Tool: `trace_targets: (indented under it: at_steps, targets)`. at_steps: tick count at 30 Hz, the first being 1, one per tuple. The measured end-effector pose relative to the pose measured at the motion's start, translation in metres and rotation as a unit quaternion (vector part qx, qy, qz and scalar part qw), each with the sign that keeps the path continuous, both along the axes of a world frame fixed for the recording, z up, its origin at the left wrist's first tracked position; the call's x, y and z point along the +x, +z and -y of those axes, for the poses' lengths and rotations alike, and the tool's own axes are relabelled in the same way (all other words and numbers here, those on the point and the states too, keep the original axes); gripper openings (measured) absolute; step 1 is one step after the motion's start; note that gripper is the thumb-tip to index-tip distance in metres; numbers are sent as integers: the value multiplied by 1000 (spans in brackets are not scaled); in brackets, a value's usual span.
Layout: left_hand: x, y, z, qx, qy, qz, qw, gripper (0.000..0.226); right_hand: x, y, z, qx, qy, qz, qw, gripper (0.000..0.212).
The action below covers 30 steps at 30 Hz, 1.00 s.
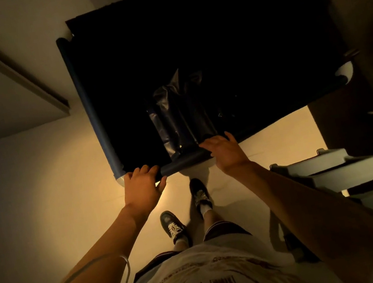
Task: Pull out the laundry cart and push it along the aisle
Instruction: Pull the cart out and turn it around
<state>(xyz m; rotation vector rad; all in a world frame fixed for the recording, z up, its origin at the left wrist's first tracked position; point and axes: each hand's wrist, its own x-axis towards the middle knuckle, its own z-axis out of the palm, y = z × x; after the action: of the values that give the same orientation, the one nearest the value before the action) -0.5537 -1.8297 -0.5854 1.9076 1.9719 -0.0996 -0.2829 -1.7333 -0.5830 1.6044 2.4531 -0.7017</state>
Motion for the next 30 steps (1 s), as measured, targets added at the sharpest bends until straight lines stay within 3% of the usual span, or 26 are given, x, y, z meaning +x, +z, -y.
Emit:
trace_targets:
  at_steps: [6, 12, 20, 24, 30]
  targets:
    - [14, 4, -20, -10, -65, 13, 998, 41, 19, 10, -6, 6, -53, 50, 997, 73]
    - [-21, 9, -41, 8, -179, -3, 984, 55, 13, 15, 1, 12, -92, 68, 993, 56]
    - [-58, 14, -108, 11, -313, -22, 949, 73, -17, 5, 18, 9, -120, 16, 993, 49]
    - [-67, 14, -150, 1, -417, -65, 906, 65, -7, -3, 15, 44, -147, -35, 988, 42]
    - [-53, 15, -181, -23, -441, -66, 895, 59, 0, -6, 0, 37, -202, -41, 978, 42]
